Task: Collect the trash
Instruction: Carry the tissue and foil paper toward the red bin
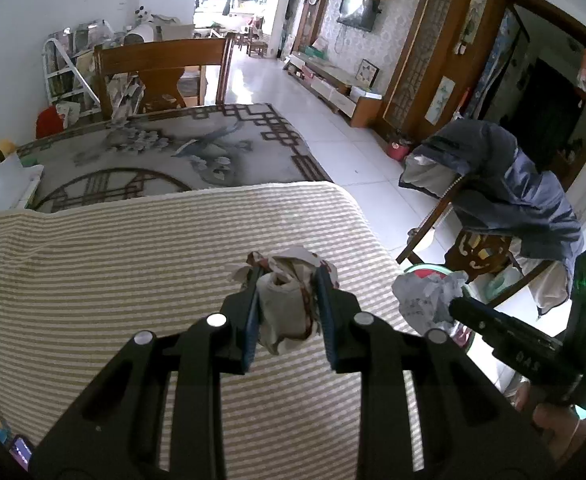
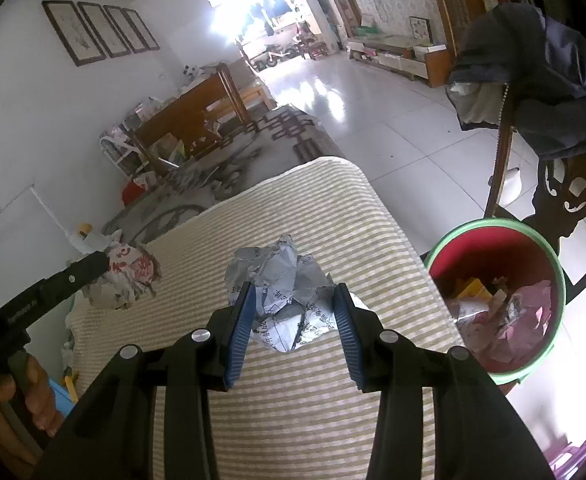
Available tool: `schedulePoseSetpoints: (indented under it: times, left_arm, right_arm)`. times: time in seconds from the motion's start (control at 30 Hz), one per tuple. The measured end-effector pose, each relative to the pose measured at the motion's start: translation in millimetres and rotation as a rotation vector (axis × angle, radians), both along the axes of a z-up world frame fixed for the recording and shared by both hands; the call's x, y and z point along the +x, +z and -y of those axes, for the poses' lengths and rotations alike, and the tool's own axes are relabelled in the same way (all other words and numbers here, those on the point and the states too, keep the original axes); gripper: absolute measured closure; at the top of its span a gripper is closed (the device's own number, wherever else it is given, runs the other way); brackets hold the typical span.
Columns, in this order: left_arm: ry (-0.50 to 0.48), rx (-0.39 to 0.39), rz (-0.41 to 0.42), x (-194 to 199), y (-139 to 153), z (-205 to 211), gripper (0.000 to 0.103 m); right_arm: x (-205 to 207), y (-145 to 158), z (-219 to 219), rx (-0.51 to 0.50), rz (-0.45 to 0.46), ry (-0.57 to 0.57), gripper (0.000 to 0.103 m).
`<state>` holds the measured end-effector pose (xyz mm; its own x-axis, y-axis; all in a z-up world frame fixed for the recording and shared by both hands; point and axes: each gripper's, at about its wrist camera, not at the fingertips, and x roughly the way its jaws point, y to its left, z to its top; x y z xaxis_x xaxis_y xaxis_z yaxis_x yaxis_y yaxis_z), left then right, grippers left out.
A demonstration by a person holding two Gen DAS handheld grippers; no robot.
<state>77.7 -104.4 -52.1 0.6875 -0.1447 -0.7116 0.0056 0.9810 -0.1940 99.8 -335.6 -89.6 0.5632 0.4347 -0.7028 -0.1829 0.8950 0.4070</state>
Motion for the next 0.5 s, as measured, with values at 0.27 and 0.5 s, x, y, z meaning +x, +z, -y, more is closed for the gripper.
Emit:
schedulePoseSetpoints:
  times: [0.27,0.5]
  left_arm:
    - [0.009,0.018,-0.012,7.5,0.6,18.8,0.078]
    - [0.003,0.017,-0.023,17.3,0.5,38.1,0.078]
  right_arm:
    - [11.4,-4.8,14.6,0.014,-0.012,0.015,0.064]
    - [19.5,-5.8,33.3,0.024,-0.013,0.007,0.064]
